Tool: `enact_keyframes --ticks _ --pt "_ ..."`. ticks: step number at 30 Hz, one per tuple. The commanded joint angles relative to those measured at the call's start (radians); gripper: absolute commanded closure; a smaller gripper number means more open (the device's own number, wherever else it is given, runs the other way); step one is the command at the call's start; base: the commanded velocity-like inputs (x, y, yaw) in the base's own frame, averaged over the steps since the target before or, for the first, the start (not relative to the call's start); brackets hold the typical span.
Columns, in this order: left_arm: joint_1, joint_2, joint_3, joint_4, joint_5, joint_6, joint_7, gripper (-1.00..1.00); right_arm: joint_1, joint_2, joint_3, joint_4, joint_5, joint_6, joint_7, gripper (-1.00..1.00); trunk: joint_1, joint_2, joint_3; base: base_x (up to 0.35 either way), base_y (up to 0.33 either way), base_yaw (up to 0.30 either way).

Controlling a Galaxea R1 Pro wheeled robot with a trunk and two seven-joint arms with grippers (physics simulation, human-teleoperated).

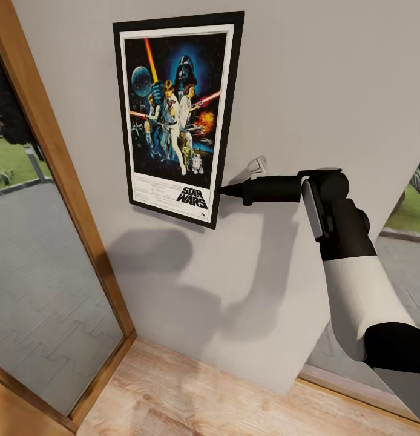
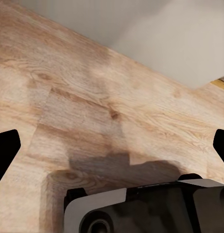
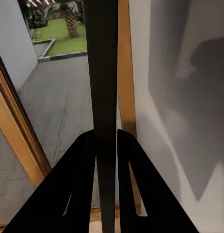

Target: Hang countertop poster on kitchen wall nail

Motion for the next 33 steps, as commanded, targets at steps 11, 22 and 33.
enact_keyframes --ticks 11,22,33 --pt "0.0 -0.001 0.003 -0.001 -0.005 0.001 -0.004 -1.0 0.0 0.0 0.001 -0.001 0.0 0.007 0.003 1.0 0.001 -0.002 -0.002 0.003 0.0 0.0" --pt "0.0 -0.001 0.003 -0.001 -0.005 0.001 -0.004 -1.0 0.0 0.0 0.001 0.0 0.001 0.007 0.003 1.0 0.001 -0.002 -0.002 0.059 0.0 0.0" --pt "0.0 -0.001 0.003 -0.001 -0.005 0.001 -0.004 -1.0 0.0 0.0 0.0 -0.001 0.0 0.007 0.003 1.0 0.001 -0.002 -0.002 0.037 0.0 0.0"
